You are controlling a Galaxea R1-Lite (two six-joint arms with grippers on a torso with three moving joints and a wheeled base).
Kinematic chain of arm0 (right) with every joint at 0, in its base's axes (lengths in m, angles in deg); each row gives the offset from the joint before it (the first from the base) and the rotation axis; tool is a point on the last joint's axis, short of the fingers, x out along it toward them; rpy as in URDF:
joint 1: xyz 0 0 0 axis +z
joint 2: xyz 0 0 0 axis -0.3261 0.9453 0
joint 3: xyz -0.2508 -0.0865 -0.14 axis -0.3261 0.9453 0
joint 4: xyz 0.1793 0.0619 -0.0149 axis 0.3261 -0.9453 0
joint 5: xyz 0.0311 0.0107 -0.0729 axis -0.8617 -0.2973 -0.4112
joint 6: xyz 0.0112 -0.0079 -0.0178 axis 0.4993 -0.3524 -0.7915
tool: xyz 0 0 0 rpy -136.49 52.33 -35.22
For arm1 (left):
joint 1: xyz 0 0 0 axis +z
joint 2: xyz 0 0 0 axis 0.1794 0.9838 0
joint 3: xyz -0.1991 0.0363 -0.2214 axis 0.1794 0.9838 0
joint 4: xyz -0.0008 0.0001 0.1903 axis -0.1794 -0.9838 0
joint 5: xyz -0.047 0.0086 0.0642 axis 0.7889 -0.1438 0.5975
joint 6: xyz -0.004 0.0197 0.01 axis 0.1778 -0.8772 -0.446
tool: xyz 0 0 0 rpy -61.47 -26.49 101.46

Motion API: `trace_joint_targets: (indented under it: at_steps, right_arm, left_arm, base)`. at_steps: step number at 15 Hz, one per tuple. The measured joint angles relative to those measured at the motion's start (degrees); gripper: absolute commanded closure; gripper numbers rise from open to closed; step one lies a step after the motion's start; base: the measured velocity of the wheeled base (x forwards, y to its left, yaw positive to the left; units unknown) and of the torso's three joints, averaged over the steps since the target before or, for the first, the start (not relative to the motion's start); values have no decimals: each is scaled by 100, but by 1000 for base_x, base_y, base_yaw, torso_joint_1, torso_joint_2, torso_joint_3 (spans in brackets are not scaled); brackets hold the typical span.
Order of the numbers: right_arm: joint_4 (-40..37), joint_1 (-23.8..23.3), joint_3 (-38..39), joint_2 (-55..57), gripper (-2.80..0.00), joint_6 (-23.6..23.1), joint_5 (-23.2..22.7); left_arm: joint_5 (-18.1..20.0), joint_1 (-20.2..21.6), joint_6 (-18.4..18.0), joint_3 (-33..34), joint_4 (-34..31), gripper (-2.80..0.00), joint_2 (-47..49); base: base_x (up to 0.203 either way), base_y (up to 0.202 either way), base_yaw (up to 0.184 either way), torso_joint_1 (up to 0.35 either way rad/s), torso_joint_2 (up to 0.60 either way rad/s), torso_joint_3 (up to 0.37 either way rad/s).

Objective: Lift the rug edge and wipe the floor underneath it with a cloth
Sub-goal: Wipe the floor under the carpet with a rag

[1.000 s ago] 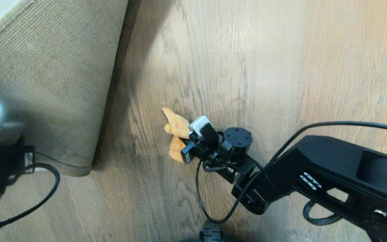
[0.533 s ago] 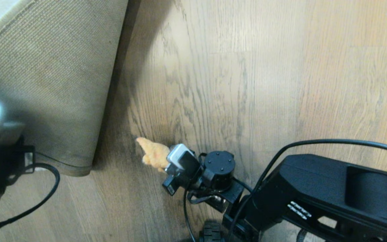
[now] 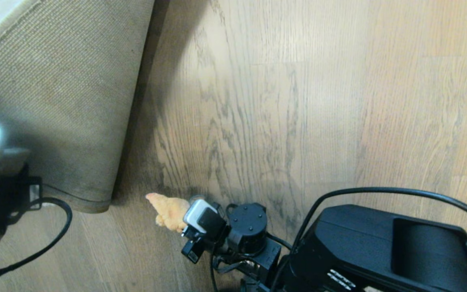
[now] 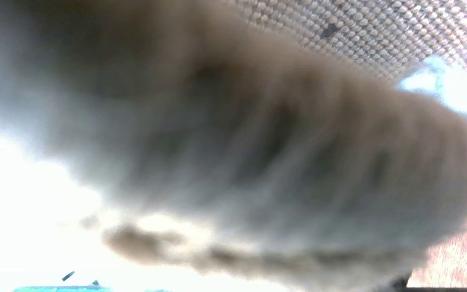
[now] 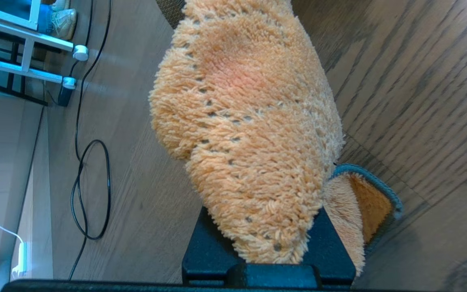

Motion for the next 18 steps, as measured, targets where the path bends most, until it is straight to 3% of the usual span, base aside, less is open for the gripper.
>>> trace_joint_targets:
  at_steps: [10,18]
  right_arm:
    - [15,-1063,-888,279,0,3,-1]
    - [125,-1551,-1183,-56,0,9,-26]
  left_arm:
    - [11,-17,1,28,-4,0,106]
    - [6,-54,0,28,6,0,130]
  base:
    - [0,0,0,0,0,0]
    - [0,0,0,0,0,0]
